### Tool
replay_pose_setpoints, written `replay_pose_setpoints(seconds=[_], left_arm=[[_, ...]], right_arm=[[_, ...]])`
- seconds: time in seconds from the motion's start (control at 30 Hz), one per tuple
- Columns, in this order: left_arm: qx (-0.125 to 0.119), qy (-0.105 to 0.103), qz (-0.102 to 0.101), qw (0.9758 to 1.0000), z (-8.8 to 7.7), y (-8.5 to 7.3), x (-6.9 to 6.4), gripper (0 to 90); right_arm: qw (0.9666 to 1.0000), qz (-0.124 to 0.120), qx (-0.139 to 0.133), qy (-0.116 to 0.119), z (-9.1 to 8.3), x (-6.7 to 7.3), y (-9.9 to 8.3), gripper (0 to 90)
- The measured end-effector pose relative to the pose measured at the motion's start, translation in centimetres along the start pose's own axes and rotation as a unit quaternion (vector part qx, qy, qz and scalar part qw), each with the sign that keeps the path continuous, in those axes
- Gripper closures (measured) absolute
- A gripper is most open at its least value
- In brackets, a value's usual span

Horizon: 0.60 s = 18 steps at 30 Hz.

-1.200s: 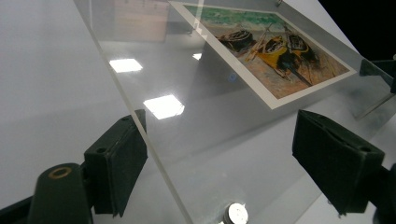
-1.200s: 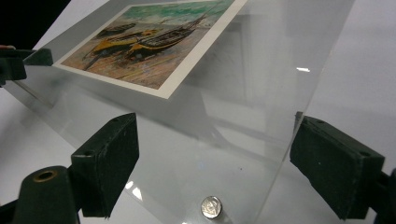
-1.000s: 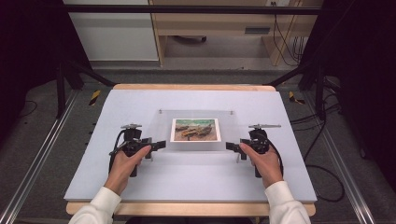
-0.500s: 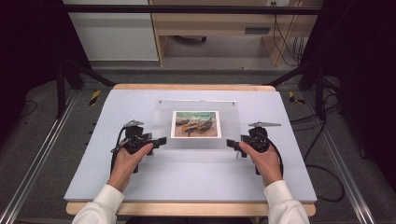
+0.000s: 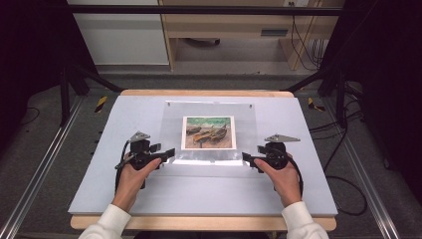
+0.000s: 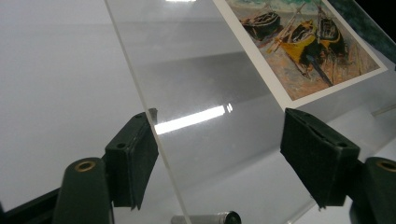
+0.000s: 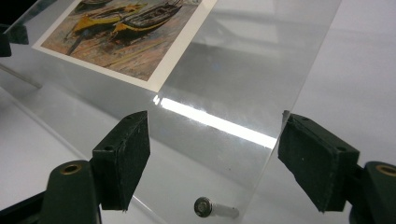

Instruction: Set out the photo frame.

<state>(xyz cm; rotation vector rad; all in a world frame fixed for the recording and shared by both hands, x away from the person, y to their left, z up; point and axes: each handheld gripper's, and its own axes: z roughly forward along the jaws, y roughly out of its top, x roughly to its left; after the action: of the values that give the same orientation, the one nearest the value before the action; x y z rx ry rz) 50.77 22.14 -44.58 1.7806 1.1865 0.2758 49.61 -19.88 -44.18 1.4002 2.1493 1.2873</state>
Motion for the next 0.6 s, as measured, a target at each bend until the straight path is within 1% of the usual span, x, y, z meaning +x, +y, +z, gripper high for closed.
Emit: replay_pose_setpoints(seconds=[0.03, 0.1, 0.17, 0.2, 0.27, 0.3, 0.37, 0.43, 0.47, 0.6], left_arm=[[-0.004, 0.002, 0.002, 1.0000, -0.1, -0.1, -0.1, 29.9], [-0.004, 0.007, 0.009, 0.9999, -0.2, -0.2, -0.3, 30.0], [-0.008, 0.009, 0.010, 0.9999, -0.4, -0.4, -0.5, 30.5], [-0.008, 0.008, 0.012, 0.9999, -0.5, -0.4, -0.5, 31.3], [-0.013, 0.010, 0.013, 0.9998, -0.7, -0.6, -0.6, 32.7], [-0.014, 0.011, 0.017, 0.9997, -0.8, -0.7, -0.6, 32.9], [-0.019, 0.011, 0.020, 0.9996, -1.0, -0.9, -0.7, 34.2], [-0.024, 0.009, 0.018, 0.9995, -1.3, -1.2, -0.6, 36.5], [-0.025, 0.009, 0.021, 0.9994, -1.3, -1.2, -0.6, 37.1], [-0.029, 0.012, 0.027, 0.9992, -1.5, -1.4, -0.9, 37.7]], right_arm=[[1.0000, -0.005, -0.003, -0.002, -0.1, 0.1, -0.1, 27.4], [0.9999, -0.008, -0.006, -0.006, -0.3, 0.3, -0.3, 28.3], [0.9998, -0.017, -0.010, -0.009, -0.5, 0.4, -0.4, 29.5], [0.9998, -0.014, -0.010, -0.010, -0.6, 0.6, -0.5, 30.2], [0.9996, -0.021, -0.015, -0.013, -0.8, 0.7, -0.7, 31.2], [0.9995, -0.020, -0.017, -0.016, -0.9, 0.8, -0.8, 31.7], [0.9992, -0.024, -0.024, -0.019, -1.1, 0.9, -1.1, 33.0], [0.9989, -0.026, -0.030, -0.024, -1.2, 1.1, -1.3, 34.2], [0.9988, -0.026, -0.033, -0.026, -1.3, 1.2, -1.4, 34.7], [0.9984, -0.033, -0.034, -0.031, -1.5, 1.5, -1.6, 36.0]])
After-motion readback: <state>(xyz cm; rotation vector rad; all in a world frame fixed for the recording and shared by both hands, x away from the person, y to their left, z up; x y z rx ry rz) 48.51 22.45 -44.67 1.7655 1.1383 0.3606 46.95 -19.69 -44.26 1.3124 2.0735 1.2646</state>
